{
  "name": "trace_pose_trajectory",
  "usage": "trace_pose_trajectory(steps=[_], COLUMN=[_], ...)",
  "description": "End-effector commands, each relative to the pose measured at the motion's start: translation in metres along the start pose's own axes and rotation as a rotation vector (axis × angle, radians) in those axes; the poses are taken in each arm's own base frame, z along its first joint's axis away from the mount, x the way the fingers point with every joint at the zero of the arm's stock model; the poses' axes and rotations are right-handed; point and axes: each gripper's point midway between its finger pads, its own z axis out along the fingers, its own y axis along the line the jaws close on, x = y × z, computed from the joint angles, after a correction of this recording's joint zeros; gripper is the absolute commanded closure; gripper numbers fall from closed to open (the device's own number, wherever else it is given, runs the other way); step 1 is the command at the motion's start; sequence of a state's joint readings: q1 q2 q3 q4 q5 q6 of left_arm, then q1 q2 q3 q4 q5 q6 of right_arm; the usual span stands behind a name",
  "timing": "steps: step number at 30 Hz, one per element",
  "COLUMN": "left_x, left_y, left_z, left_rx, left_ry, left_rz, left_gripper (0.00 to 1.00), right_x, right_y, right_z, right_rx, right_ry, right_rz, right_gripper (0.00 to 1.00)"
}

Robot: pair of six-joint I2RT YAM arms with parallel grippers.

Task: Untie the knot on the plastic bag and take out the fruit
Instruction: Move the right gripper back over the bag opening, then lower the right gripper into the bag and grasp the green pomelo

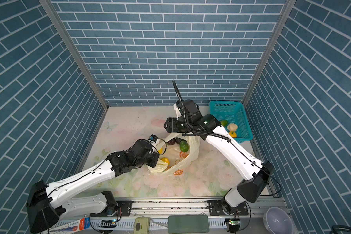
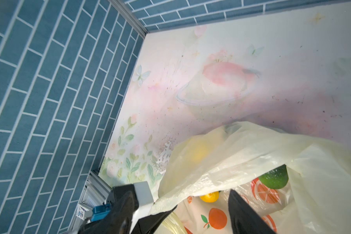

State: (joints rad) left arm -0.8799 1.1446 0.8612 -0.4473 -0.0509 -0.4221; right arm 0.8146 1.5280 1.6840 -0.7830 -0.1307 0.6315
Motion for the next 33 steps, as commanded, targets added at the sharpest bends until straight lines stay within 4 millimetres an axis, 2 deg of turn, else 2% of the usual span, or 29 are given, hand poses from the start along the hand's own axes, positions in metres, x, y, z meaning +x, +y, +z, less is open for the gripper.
trace_pose_trajectory(steps=[1,6,8,13,18,23,25,27,33], left_x=[-0.01,-0.011,-0.01,-0.008,-0.009,-0.005,-0.003,0.0,0.001], left_y=[-0.006,-0.006,-0.006,-0.008,-0.011,-0.021,-0.027,-0.032,-0.037], left_z=[-0.003,-0.004,-0.003,-0.001,0.0,0.006,0.008,0.01,0.013], left_rx=[0.017,0.021,0.023,0.032,0.049,0.08,0.092,0.1,0.107], left_ry=[-0.032,-0.037,-0.033,-0.027,-0.026,-0.005,0.009,0.022,0.029], left_rz=[-0.011,-0.021,-0.025,-0.031,-0.031,-0.013,0.008,0.026,0.048], left_gripper=[1.0,1.0,1.0,1.0,1.0,1.0,1.0,1.0,1.0], right_x=[0.032,0.073,0.093,0.126,0.163,0.2,0.2,0.192,0.15], right_y=[-0.02,-0.046,-0.061,-0.096,-0.135,-0.17,-0.17,-0.162,-0.139], right_z=[0.016,0.035,0.044,0.062,0.069,0.067,0.068,0.071,0.089], right_rx=[0.073,0.167,0.209,0.288,0.379,0.477,0.467,0.425,0.342], right_ry=[0.073,0.12,0.149,0.174,0.212,0.25,0.23,0.187,0.03], right_rz=[0.012,-0.086,-0.122,-0.155,-0.128,-0.035,-0.008,0.015,0.078], right_gripper=[0.28,0.29,0.28,0.28,0.28,0.28,0.28,0.27,0.22])
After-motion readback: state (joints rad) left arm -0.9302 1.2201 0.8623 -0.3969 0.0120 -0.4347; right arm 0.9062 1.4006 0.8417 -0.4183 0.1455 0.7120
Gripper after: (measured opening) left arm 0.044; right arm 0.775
